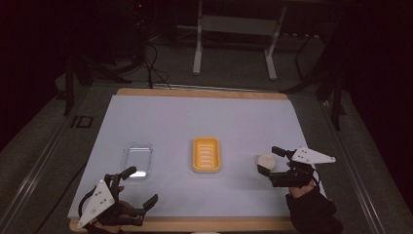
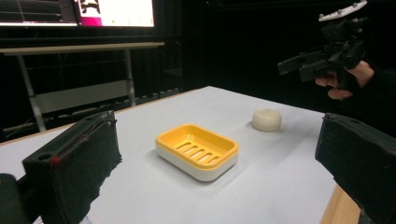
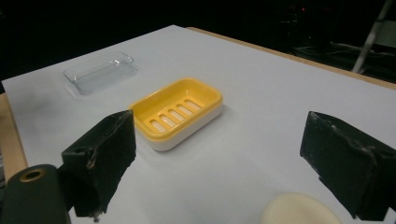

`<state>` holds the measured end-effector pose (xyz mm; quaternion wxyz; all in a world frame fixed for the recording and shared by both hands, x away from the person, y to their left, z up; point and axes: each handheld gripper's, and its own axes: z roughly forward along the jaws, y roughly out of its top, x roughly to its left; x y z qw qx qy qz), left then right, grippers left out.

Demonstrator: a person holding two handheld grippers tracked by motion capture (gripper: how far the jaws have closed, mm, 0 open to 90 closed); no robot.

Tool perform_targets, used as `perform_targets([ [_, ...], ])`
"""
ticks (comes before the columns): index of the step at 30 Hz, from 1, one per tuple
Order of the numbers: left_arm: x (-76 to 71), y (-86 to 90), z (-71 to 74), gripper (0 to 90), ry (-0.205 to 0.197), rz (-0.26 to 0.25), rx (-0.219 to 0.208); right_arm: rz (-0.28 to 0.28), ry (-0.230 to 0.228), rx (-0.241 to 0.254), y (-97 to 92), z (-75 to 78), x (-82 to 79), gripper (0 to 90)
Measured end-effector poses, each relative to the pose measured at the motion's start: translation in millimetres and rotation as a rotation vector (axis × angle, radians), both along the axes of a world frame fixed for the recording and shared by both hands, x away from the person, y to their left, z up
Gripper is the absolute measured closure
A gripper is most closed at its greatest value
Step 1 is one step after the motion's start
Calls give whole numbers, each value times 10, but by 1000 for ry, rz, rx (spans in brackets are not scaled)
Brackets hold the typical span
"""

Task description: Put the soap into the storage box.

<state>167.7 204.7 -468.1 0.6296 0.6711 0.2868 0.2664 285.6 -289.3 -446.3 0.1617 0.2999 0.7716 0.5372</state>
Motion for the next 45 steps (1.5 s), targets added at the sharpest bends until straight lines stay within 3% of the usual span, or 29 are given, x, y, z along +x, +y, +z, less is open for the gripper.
perform_targets([
  [5, 3, 28, -11, 0, 2, 3, 10, 45, 4, -13, 33, -11, 42, 106],
  [7, 2, 36, -17, 0, 6, -1, 23, 57, 9, -41, 50, -11, 75, 106],
  [10, 2, 42, -29, 1, 10, -6, 35, 110, 11, -57, 38, 28, 132, 136],
  [16, 27, 61, -44, 0, 17, -5, 44, 298, 43, -184, 8, 88, 239, 183],
  [17, 27, 61, -44, 0, 17, -5, 44, 298, 43, -184, 8, 88, 239, 183],
  [18, 28, 64, -45, 0, 17, -5, 43, 356, 88, -232, -6, 88, 285, 183],
  [22, 26, 63, -46, 1, 18, -6, 45, 373, 92, -285, -18, 100, 299, 129],
  [24, 27, 54, -49, 1, 18, -10, 51, 399, 132, -357, -27, 134, 304, 117],
  [30, 28, 44, -51, 0, 20, -18, 58, 426, 198, -479, -47, 147, 277, 113],
  [34, 28, 45, -51, 1, 19, -17, 59, 438, 249, -513, -67, 171, 273, 113],
  [38, 32, 40, -55, 1, 22, -18, 61, 440, 265, -558, -78, 191, 274, 113],
  [45, 33, 38, -58, 1, 22, -21, 62, 440, 321, -726, -22, 153, 257, 114],
])
